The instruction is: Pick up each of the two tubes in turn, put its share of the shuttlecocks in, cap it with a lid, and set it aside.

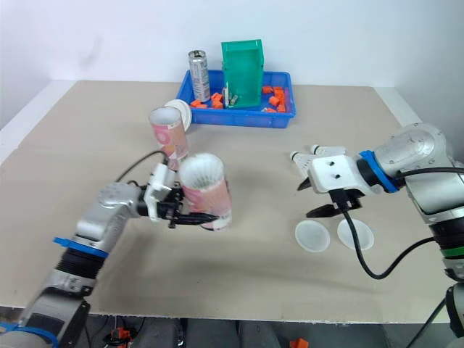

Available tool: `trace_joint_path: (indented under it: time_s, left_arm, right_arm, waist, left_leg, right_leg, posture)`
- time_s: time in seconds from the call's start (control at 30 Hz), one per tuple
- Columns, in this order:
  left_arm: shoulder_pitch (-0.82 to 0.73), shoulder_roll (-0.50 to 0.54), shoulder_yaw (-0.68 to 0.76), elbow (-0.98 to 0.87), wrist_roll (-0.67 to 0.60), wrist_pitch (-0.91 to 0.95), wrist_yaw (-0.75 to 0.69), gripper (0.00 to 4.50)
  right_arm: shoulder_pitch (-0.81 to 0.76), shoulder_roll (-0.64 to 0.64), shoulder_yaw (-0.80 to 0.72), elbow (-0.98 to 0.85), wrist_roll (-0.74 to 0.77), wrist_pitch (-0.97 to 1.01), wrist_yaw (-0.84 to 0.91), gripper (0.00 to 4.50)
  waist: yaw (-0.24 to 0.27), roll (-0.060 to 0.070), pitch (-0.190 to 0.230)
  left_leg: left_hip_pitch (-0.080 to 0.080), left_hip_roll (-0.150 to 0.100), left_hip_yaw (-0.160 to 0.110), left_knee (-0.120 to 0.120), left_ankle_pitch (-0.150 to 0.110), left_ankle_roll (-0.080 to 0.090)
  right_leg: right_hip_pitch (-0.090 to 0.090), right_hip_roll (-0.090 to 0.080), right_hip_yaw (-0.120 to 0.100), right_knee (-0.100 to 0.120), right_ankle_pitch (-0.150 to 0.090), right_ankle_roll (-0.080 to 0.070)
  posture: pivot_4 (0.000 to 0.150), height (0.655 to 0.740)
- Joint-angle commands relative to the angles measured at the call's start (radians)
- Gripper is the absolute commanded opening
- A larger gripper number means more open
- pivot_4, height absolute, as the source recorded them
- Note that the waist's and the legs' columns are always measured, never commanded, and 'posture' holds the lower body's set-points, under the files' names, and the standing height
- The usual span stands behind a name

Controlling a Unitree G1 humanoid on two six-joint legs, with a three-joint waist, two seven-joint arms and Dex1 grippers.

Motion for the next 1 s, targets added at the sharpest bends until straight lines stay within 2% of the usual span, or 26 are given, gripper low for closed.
trace_joint_path:
  time_s: [0.03, 0.23, 0.53, 0.63, 0.77, 0.8, 1.0]
  left_arm:
    - [-0.008, -0.016, -0.013, 0.043, 0.047, -0.089, 0.019, 2.58]
    - [-0.002, -0.035, -0.037, 0.128, 0.095, -0.170, 0.023, 2.58]
    - [0.012, -0.033, -0.060, 0.221, 0.157, -0.309, 0.055, 2.58]
    - [0.013, -0.037, -0.055, 0.216, 0.131, -0.287, 0.051, 2.58]
    - [0.004, -0.042, -0.040, 0.189, 0.077, -0.185, 0.035, 2.58]
    - [0.003, -0.042, -0.038, 0.181, 0.068, -0.159, 0.032, 2.58]
    - [0.006, -0.024, -0.051, 0.147, 0.062, -0.065, -0.003, 2.58]
  right_arm:
    - [-0.002, 0.014, 0.008, 0.033, -0.032, -0.026, 0.041, 3.21]
    - [-0.002, 0.081, 0.064, 0.106, -0.140, -0.041, 0.006, 3.21]
    - [0.031, 0.106, 0.083, 0.105, -0.175, -0.071, 0.027, 3.21]
    - [0.036, 0.096, 0.093, 0.110, -0.180, -0.085, 0.039, 2.51]
    - [0.026, 0.091, 0.100, 0.103, -0.159, -0.091, 0.041, 0.45]
    - [0.024, 0.092, 0.100, 0.101, -0.155, -0.089, 0.041, 0.07]
    - [0.016, 0.105, 0.087, 0.057, -0.111, -0.050, 0.041, 0.07]
  waist:
    - [-0.002, 0.000, 0.000]
    - [0.001, 0.000, 0.000]
    - [0.002, 0.001, -0.001]
    - [0.001, 0.001, -0.001]
    - [0.000, 0.001, -0.001]
    - [-0.001, 0.001, -0.001]
    - [-0.001, 0.001, -0.001]
  left_leg:
    - [0.000, 0.000, 0.001, 0.000, 0.000, 0.000]
    - [0.000, 0.000, 0.001, 0.000, 0.000, 0.000]
    - [0.003, -0.001, 0.000, 0.003, 0.000, 0.000]
    - [0.007, -0.002, 0.000, 0.003, 0.000, 0.000]
    - [0.010, -0.003, 0.001, 0.003, 0.000, 0.000]
    - [0.011, -0.003, 0.001, 0.003, 0.000, 0.000]
    - [0.011, -0.003, 0.000, 0.001, 0.000, -0.001]
  right_leg:
    - [0.000, 0.000, 0.001, 0.000, 0.000, 0.000]
    - [0.000, 0.000, 0.001, 0.000, 0.002, 0.002]
    - [0.004, -0.001, 0.001, 0.000, 0.002, 0.002]
    - [0.008, -0.001, 0.002, -0.001, 0.002, 0.002]
    - [0.011, -0.001, 0.003, -0.001, 0.003, 0.003]
    - [0.011, -0.001, 0.003, -0.001, 0.003, 0.003]
    - [0.012, -0.001, 0.003, -0.001, 0.000, 0.002]
  posture:
    - [0.150, 0.7362]
    - [0.150, 0.7362]
    - [0.150, 0.7362]
    - [0.150, 0.7362]
    - [0.150, 0.7362]
    - [0.150, 0.7362]
    - [0.150, 0.7362]
